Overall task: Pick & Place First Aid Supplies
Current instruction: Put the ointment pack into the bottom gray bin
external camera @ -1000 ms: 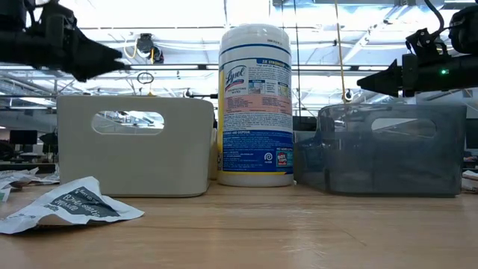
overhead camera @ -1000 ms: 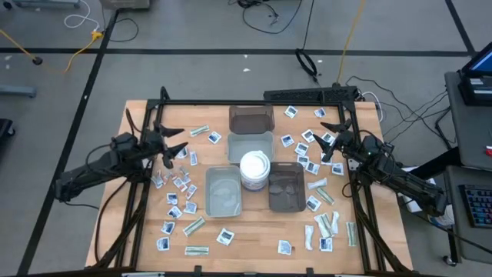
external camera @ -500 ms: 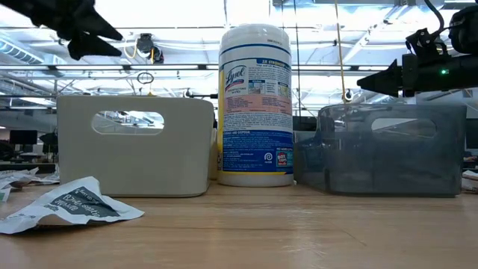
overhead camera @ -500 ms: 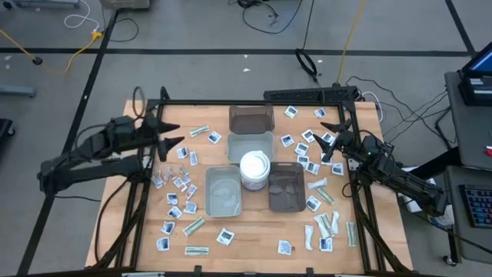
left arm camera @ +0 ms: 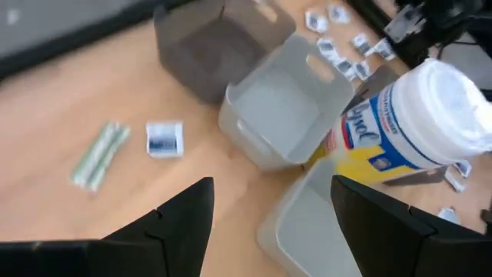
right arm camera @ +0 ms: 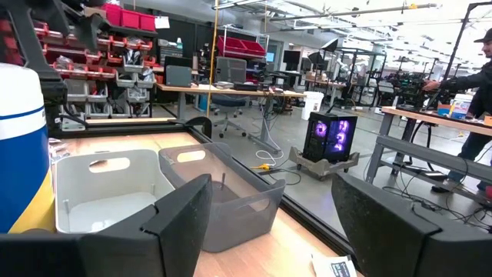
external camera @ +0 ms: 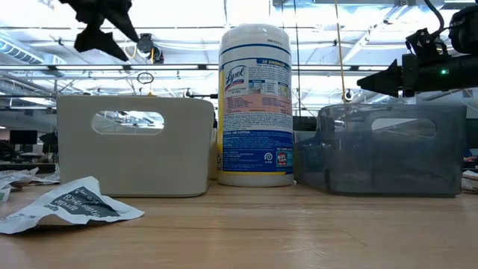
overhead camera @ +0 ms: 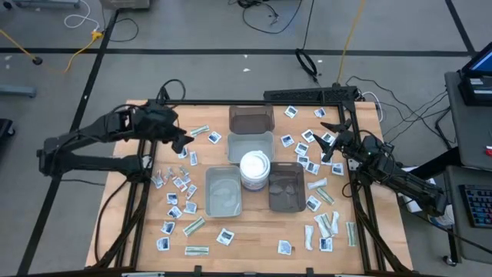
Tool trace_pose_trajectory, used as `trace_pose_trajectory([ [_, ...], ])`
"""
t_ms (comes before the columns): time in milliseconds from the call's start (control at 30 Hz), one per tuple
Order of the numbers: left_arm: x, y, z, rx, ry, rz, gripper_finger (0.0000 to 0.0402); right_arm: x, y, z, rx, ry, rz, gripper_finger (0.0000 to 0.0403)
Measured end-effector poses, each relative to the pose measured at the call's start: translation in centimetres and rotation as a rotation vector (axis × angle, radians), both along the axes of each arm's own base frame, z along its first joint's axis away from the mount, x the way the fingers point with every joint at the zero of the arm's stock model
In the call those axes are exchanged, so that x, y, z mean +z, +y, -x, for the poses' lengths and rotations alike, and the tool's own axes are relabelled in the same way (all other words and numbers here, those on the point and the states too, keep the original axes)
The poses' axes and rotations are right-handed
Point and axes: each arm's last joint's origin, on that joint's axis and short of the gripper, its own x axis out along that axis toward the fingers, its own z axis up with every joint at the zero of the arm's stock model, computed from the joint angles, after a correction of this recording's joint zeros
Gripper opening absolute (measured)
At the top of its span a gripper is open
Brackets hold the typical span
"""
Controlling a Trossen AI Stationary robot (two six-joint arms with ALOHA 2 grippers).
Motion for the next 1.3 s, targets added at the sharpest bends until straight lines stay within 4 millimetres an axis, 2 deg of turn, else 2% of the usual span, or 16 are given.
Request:
trace_pose_trajectory([
  [267,0.0,-1.8,-1.2,0.145,0.154,0.285,0.0268,0.0,0.0,0.0,-0.001,0.0,0.0,0.0263],
  [533,-0.8,-4.8,-2.6,0.185,0.218,0.501,0.0269,0.0,0.0,0.0,0.0,0.0,-0.001,0.0263],
  [867,-2.0,-8.6,-3.8,0.165,0.343,0.606,0.0269,0.0,0.0,0.0,0.0,0.0,0.0,0.0263],
  [1067,-2.9,-10.5,-3.8,0.193,0.492,0.691,0.0269,0.0,0.0,0.0,-0.001,0.0,0.0,0.0263],
  [1300,-3.4,-11.5,-3.7,0.159,0.557,0.659,0.0269,0.0,0.0,0.0,0.0,0.0,0.0,0.0263],
])
